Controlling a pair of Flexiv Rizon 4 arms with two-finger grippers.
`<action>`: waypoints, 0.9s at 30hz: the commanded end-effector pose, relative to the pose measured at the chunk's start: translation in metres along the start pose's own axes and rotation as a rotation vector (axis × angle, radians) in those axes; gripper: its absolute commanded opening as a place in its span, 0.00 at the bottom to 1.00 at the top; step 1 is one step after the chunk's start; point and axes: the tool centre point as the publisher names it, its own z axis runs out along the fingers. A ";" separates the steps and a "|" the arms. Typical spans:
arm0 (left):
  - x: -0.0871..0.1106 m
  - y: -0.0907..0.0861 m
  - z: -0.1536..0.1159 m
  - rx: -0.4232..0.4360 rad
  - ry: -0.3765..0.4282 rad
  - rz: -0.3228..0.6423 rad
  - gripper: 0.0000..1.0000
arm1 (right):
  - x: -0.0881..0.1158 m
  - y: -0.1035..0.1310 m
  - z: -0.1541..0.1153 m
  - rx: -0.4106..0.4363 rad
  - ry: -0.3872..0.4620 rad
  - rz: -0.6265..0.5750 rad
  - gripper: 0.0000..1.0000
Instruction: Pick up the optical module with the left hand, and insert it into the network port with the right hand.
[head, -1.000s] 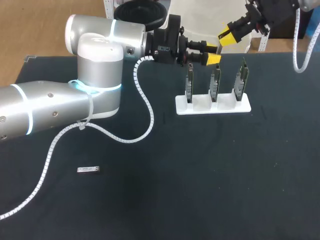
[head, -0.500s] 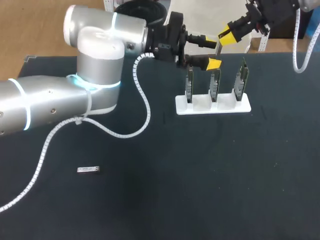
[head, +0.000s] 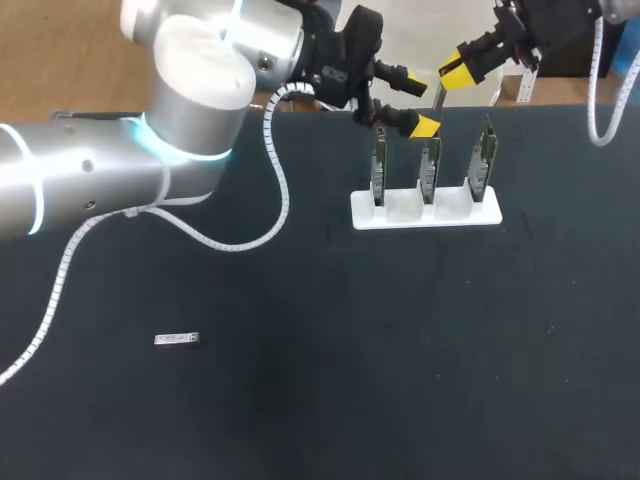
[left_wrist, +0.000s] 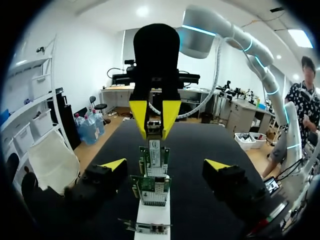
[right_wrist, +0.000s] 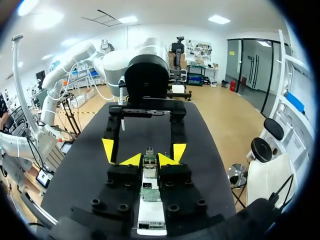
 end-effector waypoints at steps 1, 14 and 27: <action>0.003 -0.002 -0.003 -0.016 0.050 -0.012 1.00 | 0.000 0.002 0.000 0.010 0.001 0.001 0.00; 0.012 0.002 -0.005 -0.018 0.109 -0.021 1.00 | -0.001 0.002 -0.001 0.013 0.000 -0.001 0.00; 0.021 0.000 0.002 0.001 0.146 -0.025 1.00 | 0.000 0.002 -0.001 0.014 0.000 0.001 0.00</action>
